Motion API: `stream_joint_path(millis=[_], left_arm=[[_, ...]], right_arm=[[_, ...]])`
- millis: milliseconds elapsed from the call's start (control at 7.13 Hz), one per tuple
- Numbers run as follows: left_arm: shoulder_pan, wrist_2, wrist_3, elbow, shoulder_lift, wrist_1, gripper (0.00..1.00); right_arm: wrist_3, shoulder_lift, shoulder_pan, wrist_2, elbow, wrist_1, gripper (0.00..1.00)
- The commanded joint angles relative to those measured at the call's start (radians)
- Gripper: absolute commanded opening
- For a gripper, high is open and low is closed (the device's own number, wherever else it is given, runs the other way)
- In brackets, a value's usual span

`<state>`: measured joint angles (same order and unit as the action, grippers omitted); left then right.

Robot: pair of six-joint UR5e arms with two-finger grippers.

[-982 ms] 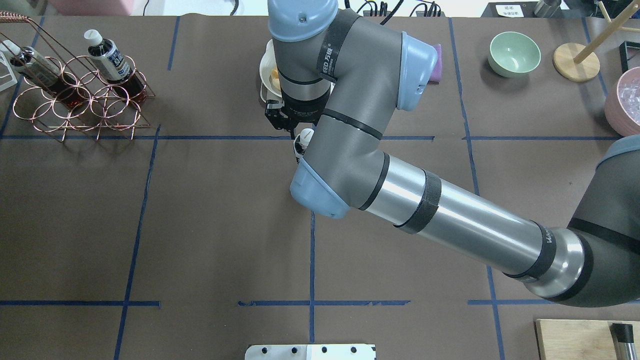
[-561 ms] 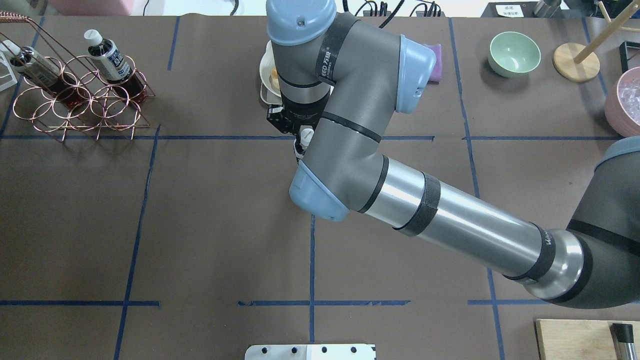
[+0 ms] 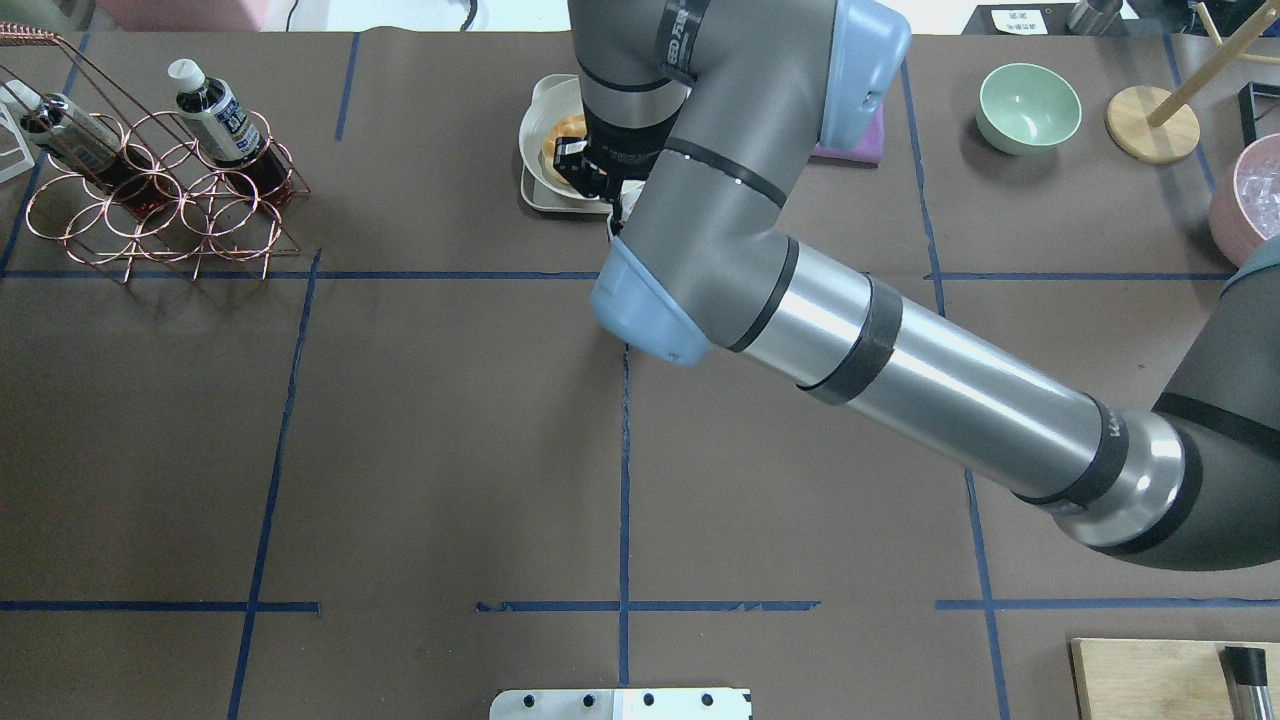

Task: Place tea on tray
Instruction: 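Carry the bottle with the right gripper onto the cream tray beside the plate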

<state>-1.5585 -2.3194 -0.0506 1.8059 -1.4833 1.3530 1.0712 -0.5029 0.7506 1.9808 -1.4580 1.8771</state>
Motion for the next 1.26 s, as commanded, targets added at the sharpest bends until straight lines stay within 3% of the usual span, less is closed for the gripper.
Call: stream_joint_path(millis=[0,280,421,841,982,1122], left_arm=[[-0.001,0.000,0.000,0.001,0.000,0.000,1.00],[0.000,0.000,0.002,0.006,-0.002,0.000,1.00],[0.000,0.000,0.002,0.010,-0.002,0.000,1.00],[0.000,0.000,0.002,0.012,-0.006,0.000,1.00],[0.000,-0.002,0.002,0.015,-0.006,0.000,1.00],[0.000,0.000,0.002,0.015,-0.006,0.000,1.00]], right_arm=[[-0.146,0.120,0.143,0.076,0.254,-0.024,0.00],[-0.165,0.145,0.194,0.108,0.462,-0.219,0.00],[-0.174,0.145,0.199,0.108,0.502,-0.251,0.00],[-0.200,0.144,0.200,0.110,0.545,-0.254,0.00],[-0.197,0.141,0.199,0.110,0.548,-0.269,0.02],[-0.192,0.136,0.196,0.110,0.553,-0.292,0.10]])
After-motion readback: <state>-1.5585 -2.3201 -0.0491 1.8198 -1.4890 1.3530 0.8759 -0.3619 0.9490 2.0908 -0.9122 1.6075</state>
